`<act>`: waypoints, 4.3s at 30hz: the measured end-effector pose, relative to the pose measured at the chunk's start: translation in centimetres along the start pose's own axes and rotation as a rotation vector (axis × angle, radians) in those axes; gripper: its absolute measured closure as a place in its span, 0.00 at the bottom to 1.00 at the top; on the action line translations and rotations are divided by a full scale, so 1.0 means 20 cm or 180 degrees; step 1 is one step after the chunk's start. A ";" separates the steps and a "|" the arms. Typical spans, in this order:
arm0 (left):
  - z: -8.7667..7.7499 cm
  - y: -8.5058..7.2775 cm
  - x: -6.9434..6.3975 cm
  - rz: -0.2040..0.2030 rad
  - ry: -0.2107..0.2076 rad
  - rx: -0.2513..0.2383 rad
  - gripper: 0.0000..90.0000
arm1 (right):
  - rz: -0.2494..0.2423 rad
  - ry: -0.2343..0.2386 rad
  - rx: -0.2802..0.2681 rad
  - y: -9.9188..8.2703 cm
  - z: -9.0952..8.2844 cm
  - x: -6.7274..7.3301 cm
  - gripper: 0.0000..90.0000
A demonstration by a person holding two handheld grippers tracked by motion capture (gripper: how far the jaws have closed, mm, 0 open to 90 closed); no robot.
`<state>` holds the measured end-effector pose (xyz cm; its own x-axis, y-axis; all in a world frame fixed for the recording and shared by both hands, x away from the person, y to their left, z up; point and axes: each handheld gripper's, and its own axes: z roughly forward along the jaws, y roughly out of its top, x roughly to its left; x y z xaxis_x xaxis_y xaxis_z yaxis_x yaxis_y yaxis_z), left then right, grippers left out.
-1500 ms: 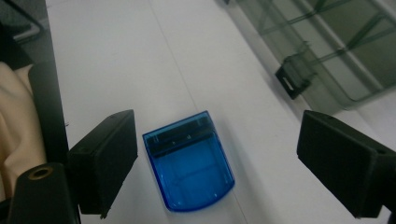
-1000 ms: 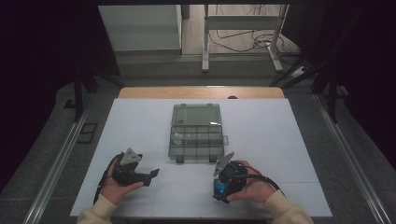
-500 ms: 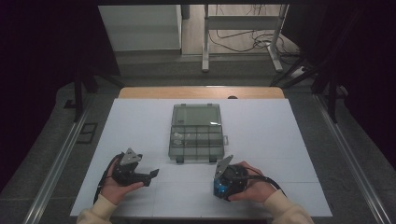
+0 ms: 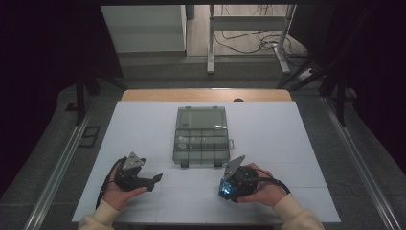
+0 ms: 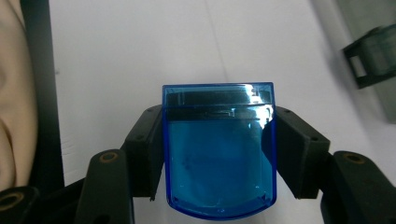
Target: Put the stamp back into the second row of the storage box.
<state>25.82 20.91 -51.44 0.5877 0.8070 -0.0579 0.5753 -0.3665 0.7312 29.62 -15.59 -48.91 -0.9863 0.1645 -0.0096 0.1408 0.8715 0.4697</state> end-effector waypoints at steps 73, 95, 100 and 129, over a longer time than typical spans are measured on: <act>0.00 0.00 0.00 0.0015 -0.0019 0.0012 0.14 | -0.0249 -0.0047 0.0026 0.48 0.12 -0.54 0.45; 0.00 0.00 0.00 0.0015 -0.0017 0.0015 0.14 | 0.0069 -0.0122 -0.0166 0.46 0.08 -0.54 0.19; 0.00 0.00 0.01 0.0003 -0.0026 0.0002 0.14 | 0.0140 -0.0149 -0.0226 0.44 0.07 -0.52 0.17; -0.02 -0.01 -0.01 -0.0011 0.0025 -0.0066 0.14 | 0.1182 -0.0933 -0.1014 -0.12 -0.26 -0.17 0.19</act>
<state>25.44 21.05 -51.22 0.5812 0.8119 -0.0550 0.5652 -0.3542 0.7450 32.19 -20.59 -45.46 -0.8041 0.5943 -0.0162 0.3960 0.5558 0.7309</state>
